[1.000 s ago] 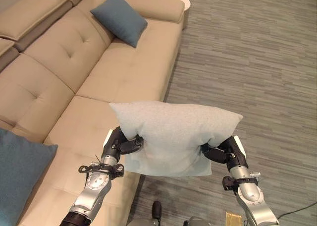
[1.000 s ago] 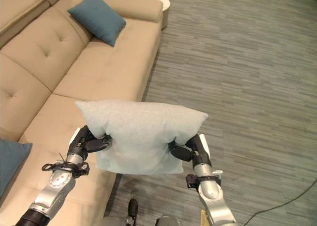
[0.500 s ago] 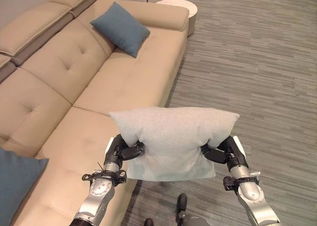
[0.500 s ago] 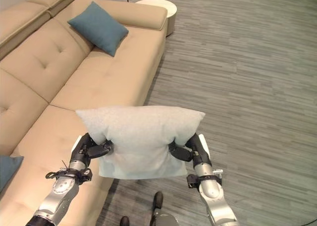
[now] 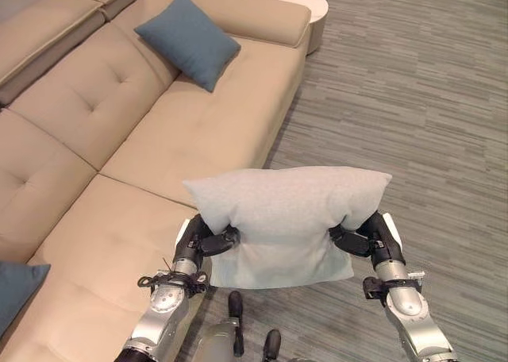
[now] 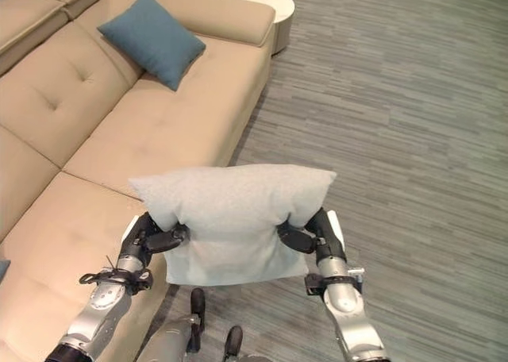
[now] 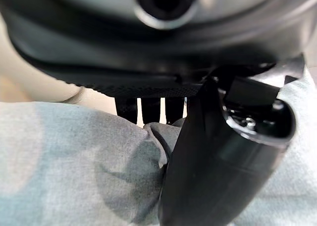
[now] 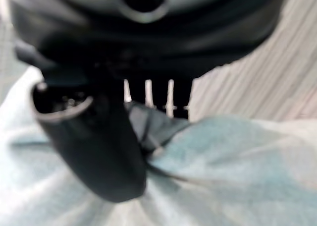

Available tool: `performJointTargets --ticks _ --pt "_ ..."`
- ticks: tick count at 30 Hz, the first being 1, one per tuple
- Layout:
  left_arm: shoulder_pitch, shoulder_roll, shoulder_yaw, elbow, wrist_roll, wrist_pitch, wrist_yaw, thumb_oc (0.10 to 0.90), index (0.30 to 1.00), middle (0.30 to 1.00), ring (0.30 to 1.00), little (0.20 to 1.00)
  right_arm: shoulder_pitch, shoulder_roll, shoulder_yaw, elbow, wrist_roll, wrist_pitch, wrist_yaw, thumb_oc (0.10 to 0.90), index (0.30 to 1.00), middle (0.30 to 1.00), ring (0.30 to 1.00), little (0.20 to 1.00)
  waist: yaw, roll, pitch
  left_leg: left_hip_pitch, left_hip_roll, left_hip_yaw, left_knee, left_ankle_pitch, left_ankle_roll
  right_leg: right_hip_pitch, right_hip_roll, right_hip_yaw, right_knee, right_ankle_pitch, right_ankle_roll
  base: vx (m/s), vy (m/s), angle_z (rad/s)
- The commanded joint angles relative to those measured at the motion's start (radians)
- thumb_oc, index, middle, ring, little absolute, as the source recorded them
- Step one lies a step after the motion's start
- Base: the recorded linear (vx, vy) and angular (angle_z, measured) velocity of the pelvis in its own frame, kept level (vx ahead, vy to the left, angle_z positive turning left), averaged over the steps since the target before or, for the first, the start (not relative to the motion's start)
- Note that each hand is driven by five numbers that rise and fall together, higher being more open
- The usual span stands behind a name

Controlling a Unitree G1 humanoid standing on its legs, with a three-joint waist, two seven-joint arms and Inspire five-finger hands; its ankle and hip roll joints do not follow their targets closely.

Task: Pick up all the scattered cushions and arrange them neatly on the sofa.

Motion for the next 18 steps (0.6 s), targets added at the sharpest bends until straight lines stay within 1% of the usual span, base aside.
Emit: performJointTargets --ticks 1,2,3,5,6,7,8,9,10,11,12,13,15,18 --pt "-0.107 -0.037 -0.051 -0.191 0.005 -0.128 -0.089 0.400 0.300 0.300 0.300 0.300 -0.093 0.038 0.038 -0.171 -0.016 -0.143 0.054 0.400 0.300 0.300 0.300 0.300 0.013 -0.023 -0.132 0.038 -0.015 0.004 0.049 -0.053 0.021 -0.003 -0.104 0.060 0.210 -0.113 0.131 0.23 0.186 -0.12" --pt "-0.105 -0.034 -0.047 -0.194 0.005 -0.129 -0.086 0.400 0.300 0.300 0.300 0.300 -0.098 0.037 0.042 -0.169 -0.026 -0.141 0.057 0.400 0.300 0.300 0.300 0.300 0.016 -0.023 -0.133 0.060 -0.021 0.011 0.043 -0.069 0.034 -0.022 -0.125 0.056 0.263 -0.098 0.156 0.21 0.208 -0.05" --pt "-0.106 -0.028 -0.048 -0.197 0.008 -0.128 -0.082 0.400 0.300 0.300 0.300 0.300 -0.105 0.040 0.042 -0.173 -0.030 -0.139 0.060 0.400 0.300 0.300 0.300 0.300 0.012 -0.023 -0.127 0.078 -0.030 0.010 0.041 -0.081 0.047 -0.047 -0.150 0.052 0.347 -0.056 0.180 0.16 0.192 0.02" --pt "-0.107 -0.022 -0.047 -0.200 0.003 -0.131 -0.079 0.400 0.300 0.300 0.300 0.300 -0.105 0.046 0.041 -0.173 -0.030 -0.139 0.064 0.400 0.300 0.300 0.300 0.300 0.003 -0.007 -0.120 0.109 -0.022 0.000 0.021 -0.081 0.056 -0.113 -0.159 0.047 0.466 -0.003 0.194 0.12 0.138 0.03" --pt "-0.110 -0.021 -0.046 -0.201 0.003 -0.133 -0.076 0.400 0.300 0.300 0.300 0.300 -0.104 0.051 0.037 -0.175 -0.029 -0.140 0.065 0.400 0.300 0.300 0.300 0.300 -0.006 0.002 -0.114 0.132 -0.022 -0.012 0.009 -0.085 0.061 -0.145 -0.166 0.044 0.514 0.008 0.199 0.15 0.088 0.20" --pt "-0.108 -0.022 -0.045 -0.202 0.002 -0.134 -0.076 0.400 0.300 0.300 0.300 0.300 -0.101 0.054 0.035 -0.176 -0.028 -0.139 0.065 0.400 0.300 0.300 0.300 0.300 -0.012 0.007 -0.113 0.147 -0.021 -0.020 0.000 -0.087 0.060 -0.162 -0.168 0.038 0.526 0.007 0.193 0.11 0.040 0.41" --pt "-0.108 -0.022 -0.045 -0.202 0.002 -0.134 -0.076 0.400 0.300 0.300 0.300 0.300 -0.101 0.054 0.035 -0.176 -0.028 -0.139 0.065 0.400 0.300 0.300 0.300 0.300 -0.012 0.007 -0.113 0.147 -0.021 -0.020 0.000 -0.087 0.060 -0.162 -0.168 0.038 0.526 0.007 0.193 0.19 0.017 0.77" --pt "-0.107 -0.024 -0.043 -0.203 -0.001 -0.140 -0.073 0.400 0.300 0.300 0.300 0.300 -0.093 0.059 0.028 -0.176 -0.030 -0.143 0.062 0.400 0.300 0.300 0.300 0.300 -0.024 0.016 -0.112 0.174 -0.018 -0.049 -0.026 -0.086 0.050 -0.203 -0.158 0.033 0.507 -0.018 0.175 0.21 -0.007 0.77" --pt "-0.106 -0.025 -0.040 -0.206 -0.002 -0.141 -0.073 0.400 0.300 0.300 0.300 0.300 -0.093 0.060 0.025 -0.177 -0.028 -0.143 0.061 0.400 0.300 0.300 0.300 0.300 -0.028 0.017 -0.110 0.182 -0.018 -0.061 -0.034 -0.086 0.044 -0.210 -0.154 0.028 0.466 -0.039 0.165 0.21 -0.008 0.92" --pt "-0.106 -0.025 -0.040 -0.206 -0.002 -0.141 -0.073 0.400 0.300 0.300 0.300 0.300 -0.093 0.060 0.025 -0.177 -0.028 -0.143 0.061 0.400 0.300 0.300 0.300 0.300 -0.030 0.017 -0.109 0.183 -0.018 -0.063 -0.034 -0.086 0.044 -0.209 -0.154 0.027 0.465 -0.039 0.165 0.18 -0.042 0.85" --pt "-0.102 -0.028 -0.040 -0.206 -0.004 -0.143 -0.075 0.400 0.300 0.300 0.300 0.300 -0.093 0.061 0.020 -0.178 -0.027 -0.147 0.055 0.400 0.300 0.300 0.300 0.300 -0.034 0.014 -0.108 0.199 -0.023 -0.090 -0.049 -0.088 0.037 -0.236 -0.139 0.046 0.397 -0.053 0.154 0.19 -0.062 0.98" --pt "-0.100 -0.033 -0.040 -0.204 -0.002 -0.143 -0.075 0.400 0.300 0.300 0.300 0.300 -0.090 0.061 0.016 -0.176 -0.028 -0.151 0.049 0.400 0.300 0.300 0.300 0.300 -0.047 0.010 -0.102 0.214 -0.030 -0.117 -0.056 -0.091 0.035 -0.254 -0.116 0.081 0.347 -0.051 0.150 0.25 -0.090 0.73" --pt "-0.097 -0.048 -0.043 -0.193 -0.003 -0.146 -0.082 0.400 0.300 0.300 0.300 0.300 -0.084 0.054 0.004 -0.180 -0.033 -0.151 0.045 0.400 0.300 0.300 0.300 0.300 -0.065 -0.001 -0.095 0.231 -0.045 -0.167 -0.066 -0.095 0.031 -0.277 -0.084 0.164 0.263 -0.021 0.156 0.19 -0.094 1.19" --pt "-0.097 -0.056 -0.043 -0.187 -0.002 -0.154 -0.086 0.400 0.300 0.300 0.300 0.300 -0.076 0.049 -0.001 -0.183 -0.039 -0.153 0.044 0.400 0.300 0.300 0.300 0.300 -0.084 -0.011 -0.089 0.249 -0.058 -0.225 -0.080 -0.101 0.022 -0.303 -0.063 0.233 0.215 0.021 0.167 0.16 -0.111 1.30"
